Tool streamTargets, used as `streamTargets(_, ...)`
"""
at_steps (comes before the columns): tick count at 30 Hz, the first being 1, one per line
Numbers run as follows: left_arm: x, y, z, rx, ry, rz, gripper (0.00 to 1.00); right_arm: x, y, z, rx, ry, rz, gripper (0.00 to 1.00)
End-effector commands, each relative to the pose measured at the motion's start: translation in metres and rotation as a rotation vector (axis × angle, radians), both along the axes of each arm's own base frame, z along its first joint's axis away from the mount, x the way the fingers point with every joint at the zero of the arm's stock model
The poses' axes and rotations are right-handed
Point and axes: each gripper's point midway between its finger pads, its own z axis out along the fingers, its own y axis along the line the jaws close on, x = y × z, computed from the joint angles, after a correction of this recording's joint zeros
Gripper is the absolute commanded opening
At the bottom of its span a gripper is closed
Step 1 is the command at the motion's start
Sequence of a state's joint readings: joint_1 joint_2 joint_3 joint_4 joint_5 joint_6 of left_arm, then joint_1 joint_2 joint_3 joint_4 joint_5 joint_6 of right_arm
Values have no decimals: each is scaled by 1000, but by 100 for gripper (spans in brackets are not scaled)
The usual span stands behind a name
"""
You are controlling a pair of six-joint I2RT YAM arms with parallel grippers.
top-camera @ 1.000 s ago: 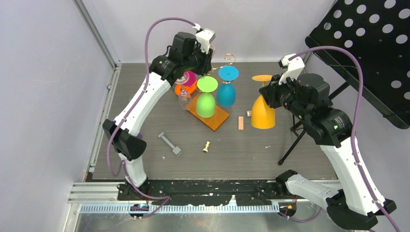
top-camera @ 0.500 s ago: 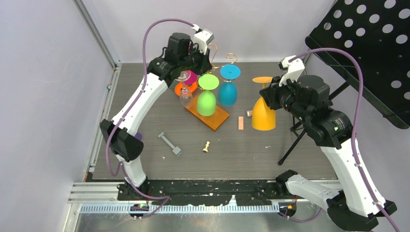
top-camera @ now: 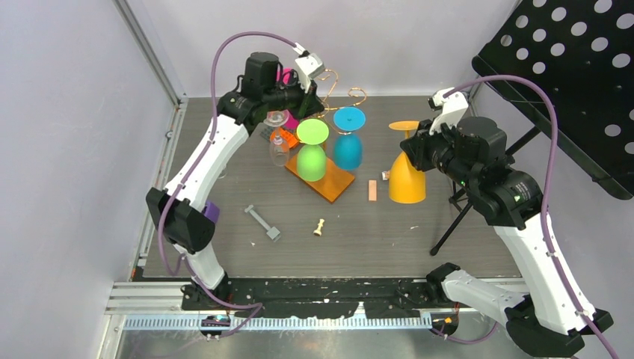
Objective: Place the wine glass upside down on the wine glass rack
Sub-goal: Adjust the wine rack at the center of the board.
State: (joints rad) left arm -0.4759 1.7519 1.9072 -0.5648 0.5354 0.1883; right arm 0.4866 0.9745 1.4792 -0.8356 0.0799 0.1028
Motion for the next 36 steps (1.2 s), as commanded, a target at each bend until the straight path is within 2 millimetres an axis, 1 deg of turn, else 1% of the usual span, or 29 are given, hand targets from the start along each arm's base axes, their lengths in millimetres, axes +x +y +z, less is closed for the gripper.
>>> streamTargets(1,-32,1,4,46,-53,-197,0,-1,-1,11,15,-46,8,5)
streamTargets(4,-40,2,3,69,-78,-267,0,-1,0,11,13,-47,10,6)
streamTargets(11,-45,7,2,105,-101,-356,0,3,1,10,-11,-45,20,5)
streamTargets(17,-35,5,5,69,-89,-387,0,4,-1,12,-26,-42,19,5)
streamTargets(23,-30,0,15,31,-125,-441,0,6,-1,8,-34,-30,19,5)
streamTargets(29,-43,-7,19,-26,-121,-528,0,11,-2,4,-52,-23,13,5)
streamTargets(36,-54,-13,16,-58,-101,-572,0,18,-11,5,-67,-31,-17,5)
